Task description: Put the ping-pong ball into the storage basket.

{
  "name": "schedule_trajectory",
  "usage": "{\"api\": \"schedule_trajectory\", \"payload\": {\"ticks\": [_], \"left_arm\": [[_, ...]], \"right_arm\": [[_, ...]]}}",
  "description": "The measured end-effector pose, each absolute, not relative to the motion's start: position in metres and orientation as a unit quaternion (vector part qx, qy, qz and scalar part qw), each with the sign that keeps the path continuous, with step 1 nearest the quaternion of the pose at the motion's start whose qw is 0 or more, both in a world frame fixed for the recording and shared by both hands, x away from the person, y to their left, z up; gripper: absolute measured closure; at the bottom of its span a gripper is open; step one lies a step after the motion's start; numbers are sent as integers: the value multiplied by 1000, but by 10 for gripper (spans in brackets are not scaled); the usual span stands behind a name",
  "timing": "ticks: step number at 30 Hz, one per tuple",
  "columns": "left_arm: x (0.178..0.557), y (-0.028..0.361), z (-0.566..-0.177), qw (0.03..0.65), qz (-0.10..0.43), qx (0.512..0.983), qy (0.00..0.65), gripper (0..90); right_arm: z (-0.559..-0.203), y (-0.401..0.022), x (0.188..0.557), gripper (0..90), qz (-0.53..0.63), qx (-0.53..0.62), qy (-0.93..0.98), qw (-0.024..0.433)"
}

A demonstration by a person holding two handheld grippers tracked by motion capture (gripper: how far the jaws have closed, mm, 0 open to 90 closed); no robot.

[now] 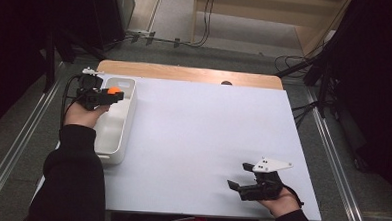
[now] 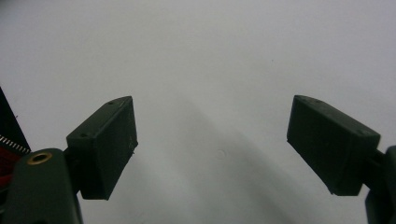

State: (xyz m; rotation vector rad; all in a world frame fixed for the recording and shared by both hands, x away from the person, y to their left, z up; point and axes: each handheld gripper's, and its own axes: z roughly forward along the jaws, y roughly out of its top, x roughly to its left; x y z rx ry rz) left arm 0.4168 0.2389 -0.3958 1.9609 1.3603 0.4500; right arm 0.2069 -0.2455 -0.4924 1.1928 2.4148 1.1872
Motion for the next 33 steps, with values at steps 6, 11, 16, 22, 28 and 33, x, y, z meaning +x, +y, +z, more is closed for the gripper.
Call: {"api": "schedule_trajectory", "payload": {"ticks": [6, 11, 16, 22, 28, 33], "left_arm": [[419, 237, -402, 338, 170, 761, 527, 498], [420, 236, -407, 335, 168, 759, 532, 498], [422, 235, -413, 327, 162, 762, 535, 498], [423, 234, -414, 326, 161, 761, 537, 498], [423, 234, -414, 327, 161, 761, 536, 474], [422, 234, -411, 339, 153, 759, 535, 394]], "right_arm": [[-492, -246, 207, 147, 401, 403, 817, 99], [-492, -246, 207, 147, 400, 403, 817, 100], [-492, -245, 207, 147, 401, 401, 818, 100], [-492, -246, 207, 147, 401, 404, 816, 99], [-493, -246, 207, 147, 402, 401, 817, 101], [-492, -246, 207, 147, 401, 401, 818, 101]]}}
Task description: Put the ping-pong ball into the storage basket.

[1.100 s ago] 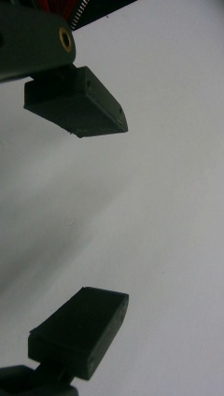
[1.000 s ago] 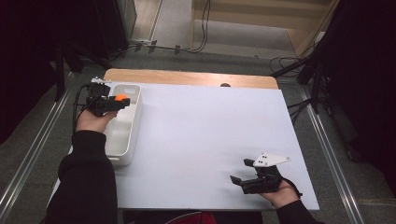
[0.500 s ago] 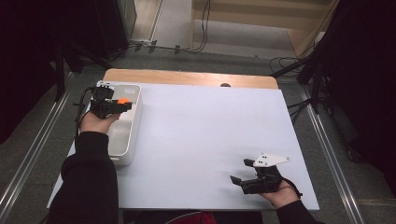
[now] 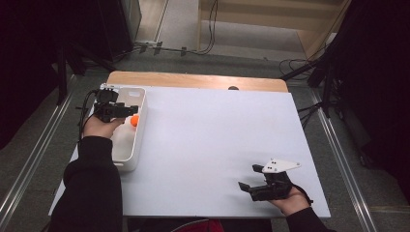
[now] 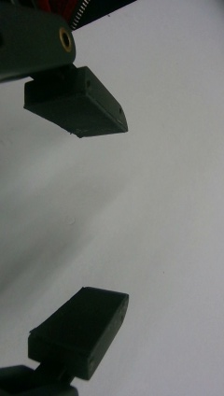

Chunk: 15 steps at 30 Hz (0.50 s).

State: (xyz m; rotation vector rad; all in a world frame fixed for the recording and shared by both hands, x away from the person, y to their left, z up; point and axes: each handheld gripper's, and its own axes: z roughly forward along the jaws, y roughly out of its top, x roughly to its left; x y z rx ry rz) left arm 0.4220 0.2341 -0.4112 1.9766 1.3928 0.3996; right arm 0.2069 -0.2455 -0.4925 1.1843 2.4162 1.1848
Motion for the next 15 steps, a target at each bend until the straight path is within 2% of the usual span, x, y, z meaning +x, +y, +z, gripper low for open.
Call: {"api": "schedule_trajectory", "payload": {"ticks": [3, 5, 13, 15], "left_arm": [[420, 233, -406, 351, 150, 755, 533, 392], [419, 232, -402, 351, 147, 759, 528, 357], [413, 221, -390, 364, 142, 769, 506, 352], [412, 218, -389, 365, 141, 771, 503, 323]], "right_arm": [[-492, -246, 207, 147, 401, 401, 817, 101], [-492, -246, 207, 147, 401, 401, 818, 101], [-492, -245, 207, 147, 400, 400, 818, 101], [-492, -245, 207, 147, 400, 400, 818, 101]]}}
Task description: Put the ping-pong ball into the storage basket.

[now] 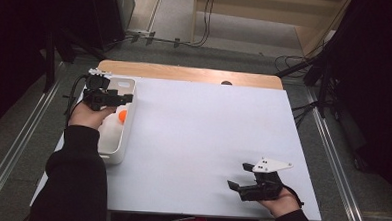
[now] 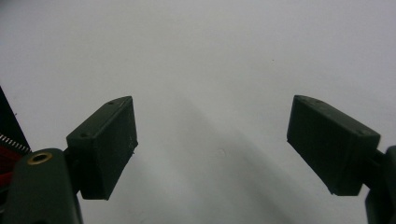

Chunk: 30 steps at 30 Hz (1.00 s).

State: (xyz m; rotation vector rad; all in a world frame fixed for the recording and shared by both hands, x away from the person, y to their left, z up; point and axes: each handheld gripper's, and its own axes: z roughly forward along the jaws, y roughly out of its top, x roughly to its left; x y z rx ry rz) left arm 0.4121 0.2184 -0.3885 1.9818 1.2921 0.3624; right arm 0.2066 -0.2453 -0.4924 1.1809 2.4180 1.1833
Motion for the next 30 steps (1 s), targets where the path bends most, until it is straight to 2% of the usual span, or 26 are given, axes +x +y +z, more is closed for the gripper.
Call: {"api": "schedule_trajectory", "payload": {"ticks": [24, 27, 30], "left_arm": [[405, 193, -384, 392, 107, 788, 462, 320], [405, 190, -385, 396, 99, 791, 457, 280], [404, 186, -386, 396, 95, 793, 453, 280]], "right_arm": [[-492, -246, 206, 147, 399, 400, 819, 100], [-492, -246, 206, 147, 400, 400, 819, 101], [-492, -246, 206, 147, 400, 399, 819, 103]]}}
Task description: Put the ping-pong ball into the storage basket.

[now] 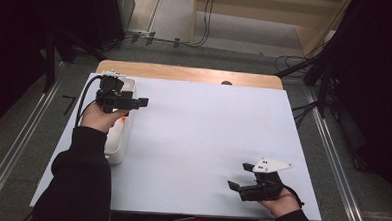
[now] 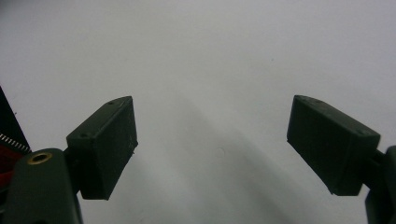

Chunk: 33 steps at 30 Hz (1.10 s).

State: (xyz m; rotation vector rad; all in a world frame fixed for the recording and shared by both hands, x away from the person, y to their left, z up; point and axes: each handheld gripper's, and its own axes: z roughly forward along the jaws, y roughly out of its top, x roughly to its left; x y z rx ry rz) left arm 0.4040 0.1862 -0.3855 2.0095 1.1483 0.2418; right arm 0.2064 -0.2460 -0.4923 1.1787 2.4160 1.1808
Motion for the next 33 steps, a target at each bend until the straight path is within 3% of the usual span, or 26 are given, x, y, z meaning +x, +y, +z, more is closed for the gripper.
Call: {"api": "schedule_trajectory", "payload": {"ticks": [33], "left_arm": [[376, 154, -395, 425, 60, 812, 395, 239]], "right_arm": [[-492, -250, 207, 147, 401, 404, 816, 102]]}}
